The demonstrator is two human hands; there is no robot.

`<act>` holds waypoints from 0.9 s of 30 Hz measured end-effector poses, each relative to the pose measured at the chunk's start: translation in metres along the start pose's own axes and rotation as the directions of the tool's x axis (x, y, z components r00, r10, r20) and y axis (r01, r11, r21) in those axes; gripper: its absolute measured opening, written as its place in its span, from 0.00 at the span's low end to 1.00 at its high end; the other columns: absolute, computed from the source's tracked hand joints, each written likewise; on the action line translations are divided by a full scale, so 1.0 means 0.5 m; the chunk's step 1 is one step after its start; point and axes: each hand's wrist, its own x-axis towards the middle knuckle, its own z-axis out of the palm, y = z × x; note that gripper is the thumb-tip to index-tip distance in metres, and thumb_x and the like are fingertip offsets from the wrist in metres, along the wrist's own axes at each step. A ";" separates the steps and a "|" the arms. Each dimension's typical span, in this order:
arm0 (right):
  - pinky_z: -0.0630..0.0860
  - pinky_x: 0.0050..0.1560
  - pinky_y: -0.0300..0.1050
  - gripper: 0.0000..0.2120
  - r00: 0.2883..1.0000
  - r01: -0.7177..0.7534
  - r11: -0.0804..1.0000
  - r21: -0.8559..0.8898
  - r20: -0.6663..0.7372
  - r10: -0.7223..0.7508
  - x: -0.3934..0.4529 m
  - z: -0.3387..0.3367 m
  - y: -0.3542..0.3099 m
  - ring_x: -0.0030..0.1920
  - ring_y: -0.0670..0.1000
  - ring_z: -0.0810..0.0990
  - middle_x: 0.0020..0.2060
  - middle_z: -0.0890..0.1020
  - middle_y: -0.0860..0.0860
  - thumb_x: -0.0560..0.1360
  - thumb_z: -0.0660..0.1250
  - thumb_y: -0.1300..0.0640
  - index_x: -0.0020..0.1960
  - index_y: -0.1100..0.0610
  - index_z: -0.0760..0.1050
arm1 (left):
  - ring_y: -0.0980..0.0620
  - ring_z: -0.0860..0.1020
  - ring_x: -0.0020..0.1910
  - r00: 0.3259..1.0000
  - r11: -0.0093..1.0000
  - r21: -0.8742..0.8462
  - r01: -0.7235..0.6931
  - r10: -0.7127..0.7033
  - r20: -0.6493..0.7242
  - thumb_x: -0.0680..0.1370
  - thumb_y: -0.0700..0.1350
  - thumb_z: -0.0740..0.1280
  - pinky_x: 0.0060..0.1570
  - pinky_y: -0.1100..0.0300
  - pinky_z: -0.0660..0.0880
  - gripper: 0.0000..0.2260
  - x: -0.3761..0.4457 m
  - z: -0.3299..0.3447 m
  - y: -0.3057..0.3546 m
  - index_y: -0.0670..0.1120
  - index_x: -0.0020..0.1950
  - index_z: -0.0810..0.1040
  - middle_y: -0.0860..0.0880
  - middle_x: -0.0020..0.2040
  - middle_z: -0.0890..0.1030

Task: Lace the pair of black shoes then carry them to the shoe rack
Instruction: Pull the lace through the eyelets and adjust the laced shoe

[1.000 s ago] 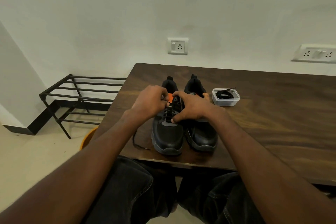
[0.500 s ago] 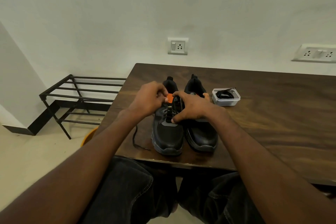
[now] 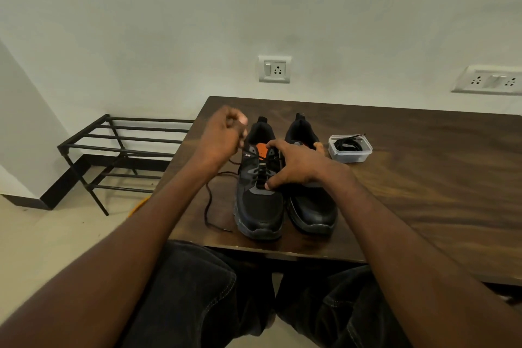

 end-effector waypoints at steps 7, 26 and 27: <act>0.39 0.78 0.69 0.47 1.000 0.000 1.000 -0.025 -0.019 0.000 0.006 0.007 0.002 0.78 0.58 0.65 0.73 0.74 0.49 0.68 0.77 0.36 0.80 0.36 0.56 | 0.60 0.79 0.40 0.976 0.747 0.649 -0.145 0.002 0.216 0.77 0.40 0.74 0.42 0.63 0.76 0.09 0.000 0.011 -0.038 0.52 0.40 0.79 0.53 0.41 0.82; 0.40 0.78 0.66 0.47 1.000 -0.013 1.000 0.024 0.010 0.012 -0.001 0.002 -0.017 0.77 0.58 0.67 0.74 0.74 0.51 0.70 0.78 0.41 0.81 0.39 0.55 | 0.53 0.81 0.28 0.773 0.737 -0.440 0.513 -0.620 -0.136 0.84 0.39 0.50 0.32 0.56 0.69 0.12 0.057 0.015 -0.080 0.45 0.46 0.69 0.50 0.31 0.74; 0.41 0.78 0.66 0.47 1.000 -0.012 0.999 0.037 0.015 0.011 -0.002 0.002 -0.018 0.77 0.58 0.67 0.74 0.74 0.51 0.70 0.79 0.41 0.81 0.39 0.55 | 0.52 0.83 0.30 0.767 0.720 -0.468 0.513 -0.629 -0.125 0.85 0.39 0.50 0.34 0.56 0.69 0.12 0.058 0.015 -0.080 0.45 0.47 0.70 0.50 0.31 0.75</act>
